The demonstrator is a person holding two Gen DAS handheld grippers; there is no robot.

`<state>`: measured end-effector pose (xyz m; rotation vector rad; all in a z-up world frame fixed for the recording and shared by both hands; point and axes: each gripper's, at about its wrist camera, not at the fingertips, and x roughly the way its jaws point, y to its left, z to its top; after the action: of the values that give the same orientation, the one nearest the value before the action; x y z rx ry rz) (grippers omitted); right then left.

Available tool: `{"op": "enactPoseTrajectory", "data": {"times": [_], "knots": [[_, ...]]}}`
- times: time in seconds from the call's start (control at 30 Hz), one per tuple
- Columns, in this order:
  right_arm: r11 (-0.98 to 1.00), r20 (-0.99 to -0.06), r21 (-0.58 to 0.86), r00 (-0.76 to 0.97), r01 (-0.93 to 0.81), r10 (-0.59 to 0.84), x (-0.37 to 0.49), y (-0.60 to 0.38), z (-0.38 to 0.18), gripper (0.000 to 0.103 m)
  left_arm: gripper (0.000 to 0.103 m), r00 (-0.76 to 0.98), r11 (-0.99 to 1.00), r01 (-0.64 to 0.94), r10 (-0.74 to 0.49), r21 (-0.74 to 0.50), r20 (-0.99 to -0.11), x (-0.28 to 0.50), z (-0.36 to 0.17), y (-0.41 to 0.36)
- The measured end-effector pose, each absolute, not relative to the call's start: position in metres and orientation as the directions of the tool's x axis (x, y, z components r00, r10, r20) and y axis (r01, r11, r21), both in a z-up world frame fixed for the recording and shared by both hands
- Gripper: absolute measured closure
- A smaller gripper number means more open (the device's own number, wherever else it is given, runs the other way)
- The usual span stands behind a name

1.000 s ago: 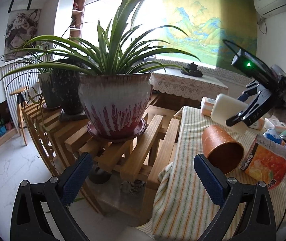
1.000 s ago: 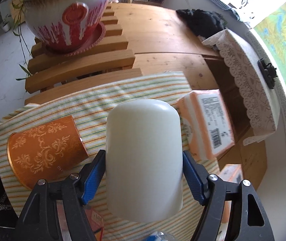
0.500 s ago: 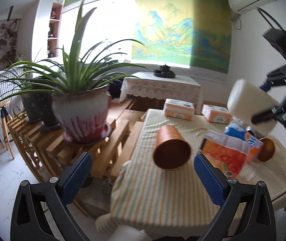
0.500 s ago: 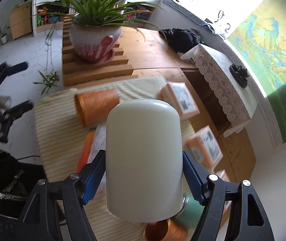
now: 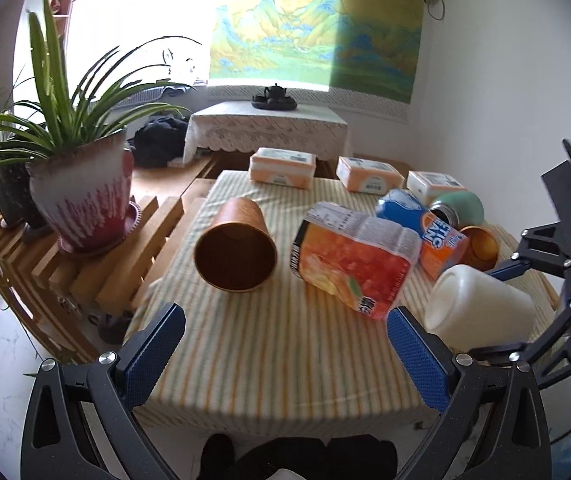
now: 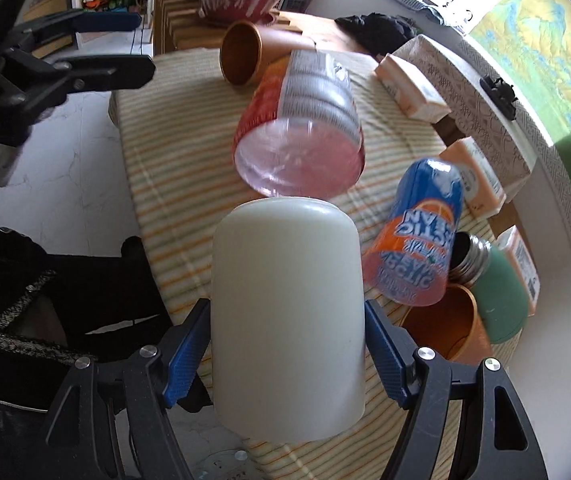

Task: Flip cup upside down
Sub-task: 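Lift the white cup with the right gripper and rotate it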

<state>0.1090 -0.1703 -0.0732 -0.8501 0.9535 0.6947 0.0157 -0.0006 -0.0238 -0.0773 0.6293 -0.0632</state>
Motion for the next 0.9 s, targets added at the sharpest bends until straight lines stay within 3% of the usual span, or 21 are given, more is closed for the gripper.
{"op": "enactPoseTrajectory", "data": {"times": [0.43, 0.63, 0.77, 0.9], "knots": [[0.581, -0.827, -0.268, 0.493, -0.768, 0.27, 0.088, -0.196, -0.037, 0.03, 0.001, 0.73, 0.976, 0.067, -0.191, -0.209, -0.657, 0.026, -0.019, -0.018], [0.734, -0.725, -0.215, 0.609, -0.644, 0.322, 0.056, -0.246, -0.023, 0.03, 0.001, 0.645, 0.937, 0.028, -0.283, -0.348, -0.71, 0.038, -0.017, -0.041], [0.816, -0.674, -0.144, 0.659, -0.559, 0.333, 0.031, -0.278, -0.026, 0.03, 0.001, 0.559, 0.869, -0.061, -0.379, -0.492, -0.738, 0.05, -0.027, -0.061], [0.864, -0.632, -0.073, 0.694, -0.498, 0.346, 0.011, -0.306, -0.026, 0.03, 0.001, 0.51, 0.822, -0.139, -0.418, -0.552, -0.751, 0.059, -0.039, -0.084]]}}
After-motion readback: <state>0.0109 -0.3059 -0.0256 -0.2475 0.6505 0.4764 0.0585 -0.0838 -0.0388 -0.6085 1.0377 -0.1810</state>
